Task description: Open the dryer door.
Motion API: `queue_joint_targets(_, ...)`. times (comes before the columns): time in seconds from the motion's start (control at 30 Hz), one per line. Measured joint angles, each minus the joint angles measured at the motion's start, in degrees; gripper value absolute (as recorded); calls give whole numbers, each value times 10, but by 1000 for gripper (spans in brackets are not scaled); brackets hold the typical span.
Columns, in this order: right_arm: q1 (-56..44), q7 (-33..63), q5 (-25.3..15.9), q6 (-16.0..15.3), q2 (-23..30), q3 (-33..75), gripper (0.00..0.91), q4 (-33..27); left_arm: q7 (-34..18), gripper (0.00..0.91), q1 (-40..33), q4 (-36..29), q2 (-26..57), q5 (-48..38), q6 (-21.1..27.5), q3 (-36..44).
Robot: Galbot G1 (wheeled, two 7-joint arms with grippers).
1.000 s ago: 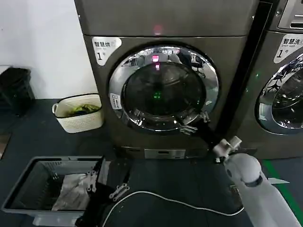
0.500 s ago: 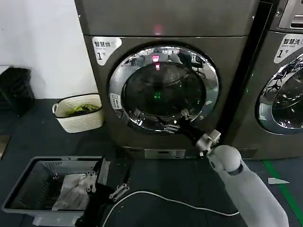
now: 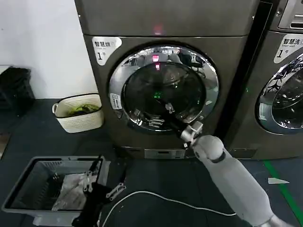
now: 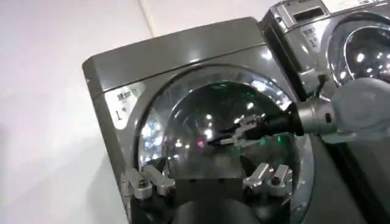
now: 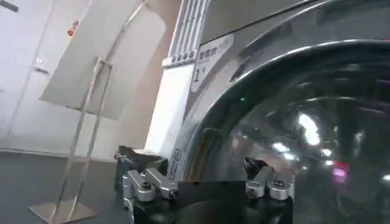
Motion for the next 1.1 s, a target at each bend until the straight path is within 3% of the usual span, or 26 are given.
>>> queue_joint_targets(1.1,79,14,-26,12,92,-67,907,-111,0,907,15,0,-6,-2,-12,-17)
